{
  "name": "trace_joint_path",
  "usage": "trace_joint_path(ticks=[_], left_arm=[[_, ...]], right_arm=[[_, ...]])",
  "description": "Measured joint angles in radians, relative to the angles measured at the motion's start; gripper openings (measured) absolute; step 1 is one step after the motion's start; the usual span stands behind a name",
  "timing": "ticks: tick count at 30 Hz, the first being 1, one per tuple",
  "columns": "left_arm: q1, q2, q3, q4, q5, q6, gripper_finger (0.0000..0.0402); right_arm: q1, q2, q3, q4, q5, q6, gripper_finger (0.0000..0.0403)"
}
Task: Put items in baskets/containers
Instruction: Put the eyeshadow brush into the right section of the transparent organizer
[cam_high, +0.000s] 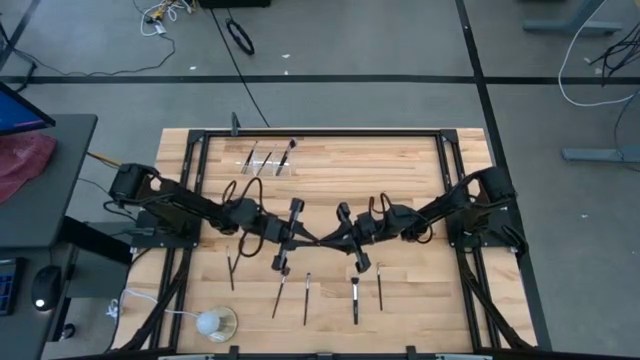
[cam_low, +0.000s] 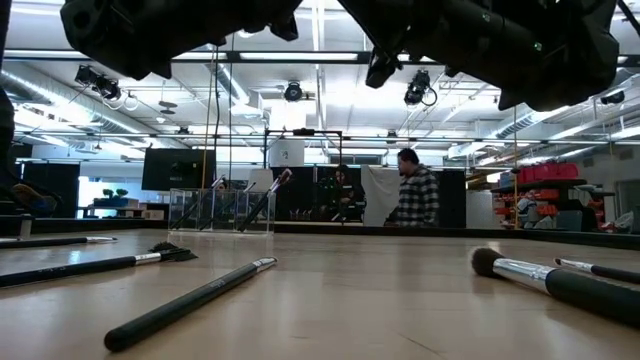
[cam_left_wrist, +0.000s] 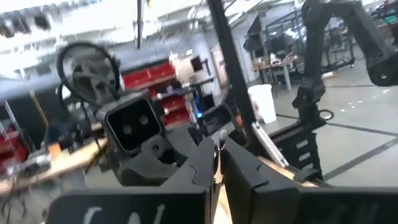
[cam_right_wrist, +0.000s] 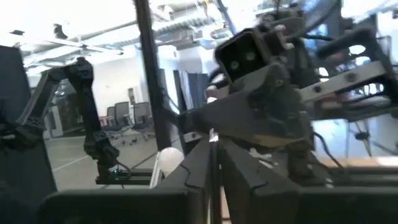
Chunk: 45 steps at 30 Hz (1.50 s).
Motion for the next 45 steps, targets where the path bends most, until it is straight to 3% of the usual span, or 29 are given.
trace_joint_path(ticks=[4, 9, 14, 17, 21, 26, 31, 36, 45], left_arm=[[0.009, -0.078, 0.000, -0.178, -0.111, -0.008, 0.0016], [0.032, -0.222, 0.000, -0.476, -0.385, -0.015, 0.0017], [0.099, -0.347, 0.094, -0.942, -0.709, -0.096, 0.0019], [0.180, -0.381, 0.179, -1.214, -0.815, -0.141, 0.0018], [0.328, -0.383, 0.228, -1.339, -0.805, -0.137, 0.0022], [0.534, -0.368, 0.227, -1.356, -0.606, -0.140, 0.0021], [0.668, -0.323, 0.226, -1.358, -0.535, -0.140, 0.0025], [0.738, -0.251, 0.226, -1.364, -0.360, -0.145, 0.0026], [0.747, -0.117, 0.226, -1.392, -0.399, -0.144, 0.0034]], right_arm=[[-0.028, -0.074, -0.074, -0.068, 0.017, 0.042, 0.0074], [-0.048, -0.191, -0.191, -0.183, 0.111, 0.097, 0.0111], [-0.048, -0.230, -0.245, -0.192, 0.188, 0.099, 0.0126], [-0.048, -0.230, -0.249, -0.189, 0.196, 0.098, 0.0127], [-0.046, -0.230, -0.249, -0.186, 0.196, 0.097, 0.0127], [-0.038, -0.230, -0.249, -0.185, 0.197, 0.098, 0.0127], [-0.028, -0.230, -0.249, -0.185, 0.197, 0.094, 0.0127], [-0.027, -0.230, -0.249, -0.189, 0.196, 0.093, 0.0127], [-0.027, -0.230, -0.249, -0.190, 0.196, 0.095, 0.0127]])
